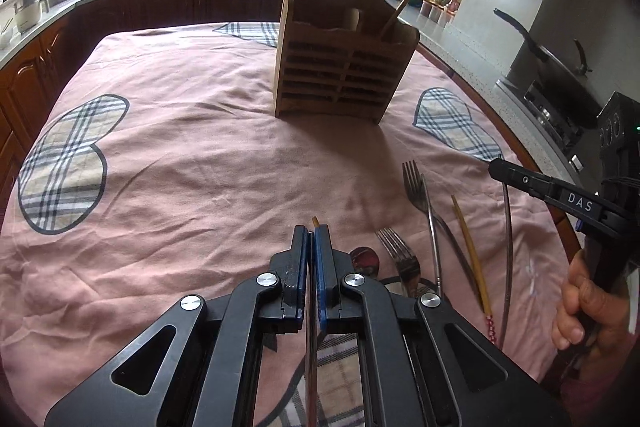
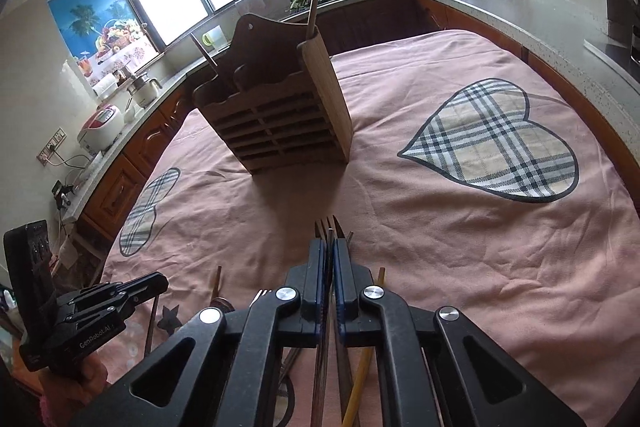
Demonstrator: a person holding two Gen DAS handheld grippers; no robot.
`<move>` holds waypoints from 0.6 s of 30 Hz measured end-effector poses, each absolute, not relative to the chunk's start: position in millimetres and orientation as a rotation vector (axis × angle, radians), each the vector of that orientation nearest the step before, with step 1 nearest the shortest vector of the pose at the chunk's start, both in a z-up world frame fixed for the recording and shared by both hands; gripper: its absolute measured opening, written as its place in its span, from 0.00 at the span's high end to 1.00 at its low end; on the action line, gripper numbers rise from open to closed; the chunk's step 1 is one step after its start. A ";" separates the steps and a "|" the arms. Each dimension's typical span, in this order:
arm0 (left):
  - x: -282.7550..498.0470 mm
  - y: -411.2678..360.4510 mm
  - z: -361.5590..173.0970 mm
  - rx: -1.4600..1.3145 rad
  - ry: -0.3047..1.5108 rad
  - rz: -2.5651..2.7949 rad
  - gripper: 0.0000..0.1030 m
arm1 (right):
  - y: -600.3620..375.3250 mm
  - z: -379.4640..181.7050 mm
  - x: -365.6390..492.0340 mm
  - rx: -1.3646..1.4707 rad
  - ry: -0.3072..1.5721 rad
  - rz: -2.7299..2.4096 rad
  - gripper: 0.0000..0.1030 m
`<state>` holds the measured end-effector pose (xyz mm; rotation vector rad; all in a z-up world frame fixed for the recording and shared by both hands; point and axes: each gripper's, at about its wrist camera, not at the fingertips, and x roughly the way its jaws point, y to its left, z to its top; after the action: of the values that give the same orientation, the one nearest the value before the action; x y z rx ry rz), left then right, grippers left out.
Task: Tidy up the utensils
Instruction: 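Lift both held chopsticks and carry them over the wooden holder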
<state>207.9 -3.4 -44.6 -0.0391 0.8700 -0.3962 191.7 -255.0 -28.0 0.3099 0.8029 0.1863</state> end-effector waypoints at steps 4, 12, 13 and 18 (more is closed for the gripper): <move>196.0 5.4 -21.0 -0.051 0.817 -0.400 0.97 | -252.6 -11.6 181.2 0.311 0.769 0.199 0.96; 174.9 20.4 10.4 -0.079 0.740 -0.403 0.97 | -245.4 16.1 158.8 0.297 0.706 0.214 0.96; 172.2 22.0 13.4 -0.084 0.731 -0.402 0.97 | -244.3 19.4 155.5 0.295 0.699 0.217 0.96; 159.7 32.3 27.6 -0.108 0.684 -0.395 0.97 | -238.9 33.2 142.7 0.282 0.664 0.232 0.96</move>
<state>159.7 32.3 27.6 -0.1083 0.6837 -0.3953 142.7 -238.9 33.2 0.2819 0.6641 0.2322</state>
